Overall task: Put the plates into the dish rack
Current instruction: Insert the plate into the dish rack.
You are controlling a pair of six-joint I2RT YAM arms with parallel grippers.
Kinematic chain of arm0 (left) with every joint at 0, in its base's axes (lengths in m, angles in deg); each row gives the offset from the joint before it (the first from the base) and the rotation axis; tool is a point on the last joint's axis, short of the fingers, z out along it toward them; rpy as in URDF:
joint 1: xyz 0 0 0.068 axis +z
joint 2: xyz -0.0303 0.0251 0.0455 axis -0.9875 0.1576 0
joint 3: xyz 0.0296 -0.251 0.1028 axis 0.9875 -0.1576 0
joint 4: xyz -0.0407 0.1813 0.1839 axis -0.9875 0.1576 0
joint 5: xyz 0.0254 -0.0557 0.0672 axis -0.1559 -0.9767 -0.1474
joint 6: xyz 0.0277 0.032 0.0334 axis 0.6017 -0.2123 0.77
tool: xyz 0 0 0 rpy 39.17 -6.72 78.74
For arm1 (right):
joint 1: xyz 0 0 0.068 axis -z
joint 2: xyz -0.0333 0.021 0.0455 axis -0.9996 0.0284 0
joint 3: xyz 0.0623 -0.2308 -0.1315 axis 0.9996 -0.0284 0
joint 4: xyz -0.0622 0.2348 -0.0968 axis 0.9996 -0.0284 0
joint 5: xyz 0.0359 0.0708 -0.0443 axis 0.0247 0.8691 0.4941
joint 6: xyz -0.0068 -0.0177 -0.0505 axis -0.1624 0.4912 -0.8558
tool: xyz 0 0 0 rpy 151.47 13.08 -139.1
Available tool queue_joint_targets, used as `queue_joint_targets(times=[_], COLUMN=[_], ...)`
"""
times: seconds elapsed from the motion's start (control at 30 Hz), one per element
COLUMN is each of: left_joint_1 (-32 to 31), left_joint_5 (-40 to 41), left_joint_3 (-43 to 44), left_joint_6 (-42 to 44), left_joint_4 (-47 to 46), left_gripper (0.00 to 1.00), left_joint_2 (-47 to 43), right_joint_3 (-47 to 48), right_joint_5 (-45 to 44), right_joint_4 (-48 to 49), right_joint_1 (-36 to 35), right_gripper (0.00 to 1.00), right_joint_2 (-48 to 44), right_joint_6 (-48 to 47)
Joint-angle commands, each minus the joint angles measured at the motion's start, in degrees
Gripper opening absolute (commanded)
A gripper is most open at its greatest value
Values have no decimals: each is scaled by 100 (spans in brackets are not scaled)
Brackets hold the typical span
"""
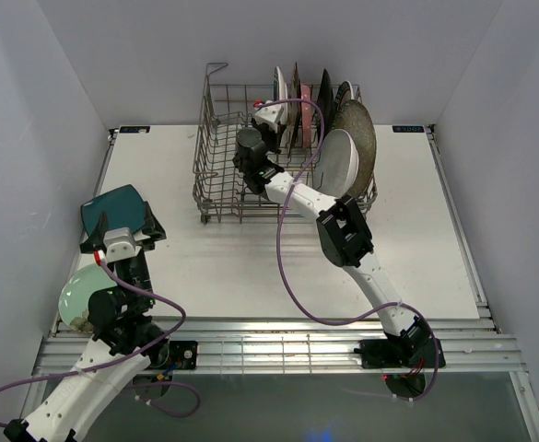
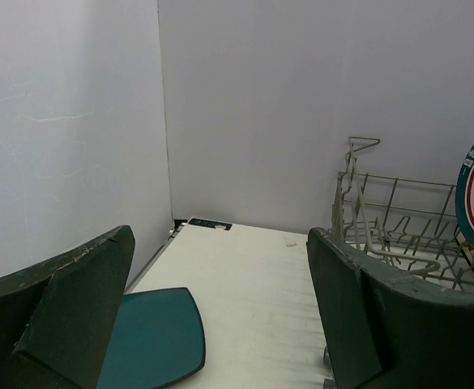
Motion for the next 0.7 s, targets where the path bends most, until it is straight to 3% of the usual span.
queue_joint_targets(times=[0.0, 0.37, 0.67], left_joint_1=[40, 40, 40], left_joint_5=[-60, -60, -51], left_joint_3=[180, 171, 163], left_joint_6=[-23, -23, -23], left_joint_4=[60, 51, 51], left_gripper=[98, 98, 98], left_joint_2=[112, 121, 147], right_joint_3=[152, 117, -129], right_joint_5=[-49, 21, 327], right_joint_4=[332, 297, -282], right_joint_1=[-19, 61, 280], right_gripper=[8, 8, 8], right_joint_2=[343, 502, 388], right_joint_6=[326, 431, 1283])
